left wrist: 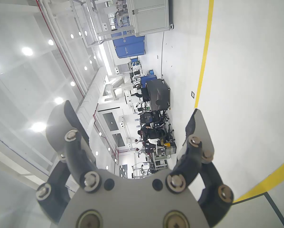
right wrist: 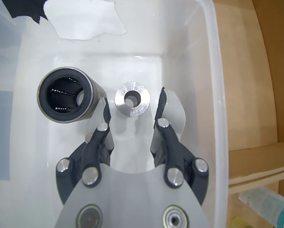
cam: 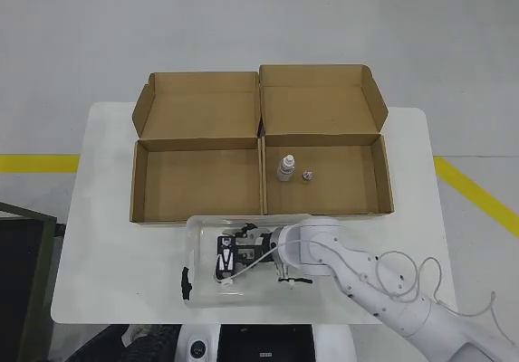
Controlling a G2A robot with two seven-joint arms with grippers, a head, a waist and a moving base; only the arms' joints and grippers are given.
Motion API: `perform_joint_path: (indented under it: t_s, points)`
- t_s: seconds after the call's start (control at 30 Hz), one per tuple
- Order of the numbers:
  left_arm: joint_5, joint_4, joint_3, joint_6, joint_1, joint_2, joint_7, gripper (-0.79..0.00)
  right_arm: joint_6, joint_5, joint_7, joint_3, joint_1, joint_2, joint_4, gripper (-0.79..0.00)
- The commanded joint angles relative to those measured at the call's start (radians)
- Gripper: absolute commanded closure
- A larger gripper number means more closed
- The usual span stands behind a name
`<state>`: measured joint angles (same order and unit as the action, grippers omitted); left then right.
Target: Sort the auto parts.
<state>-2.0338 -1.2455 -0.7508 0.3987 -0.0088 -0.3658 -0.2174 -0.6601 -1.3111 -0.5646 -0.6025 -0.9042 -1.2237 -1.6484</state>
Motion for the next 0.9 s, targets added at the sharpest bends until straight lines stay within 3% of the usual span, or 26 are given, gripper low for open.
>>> perform_joint_path:
  t_s: [0.0,0.37,0.43,0.53,0.57,0.87]
  points:
    - [0.000,0.000,0.000,0.000,0.000,0.000,0.000,-0.785,0.001,0.004,0.003,0.009,0.008,-0.007,0.014,-0.369]
    - [0.000,0.000,0.000,0.000,0.000,0.000,0.000,-0.785,0.003,0.037,0.010,0.039,0.036,-0.039,0.086,-0.351]
    - [0.000,0.000,0.000,0.000,0.000,0.000,0.000,-0.785,0.002,0.041,0.010,0.040,0.038,-0.043,0.092,-0.274]
    - [0.000,0.000,0.000,0.000,0.000,0.000,0.000,-0.785,0.002,0.044,0.010,0.037,0.038,-0.046,0.095,-0.046]
    - [0.000,0.000,0.000,0.000,0.000,0.000,0.000,-0.785,-0.001,0.046,0.009,0.035,0.038,-0.046,0.096,-0.006]
    - [0.000,0.000,0.000,0.000,0.000,0.000,0.000,-0.785,-0.019,0.057,0.022,-0.002,0.020,-0.040,0.032,0.000]
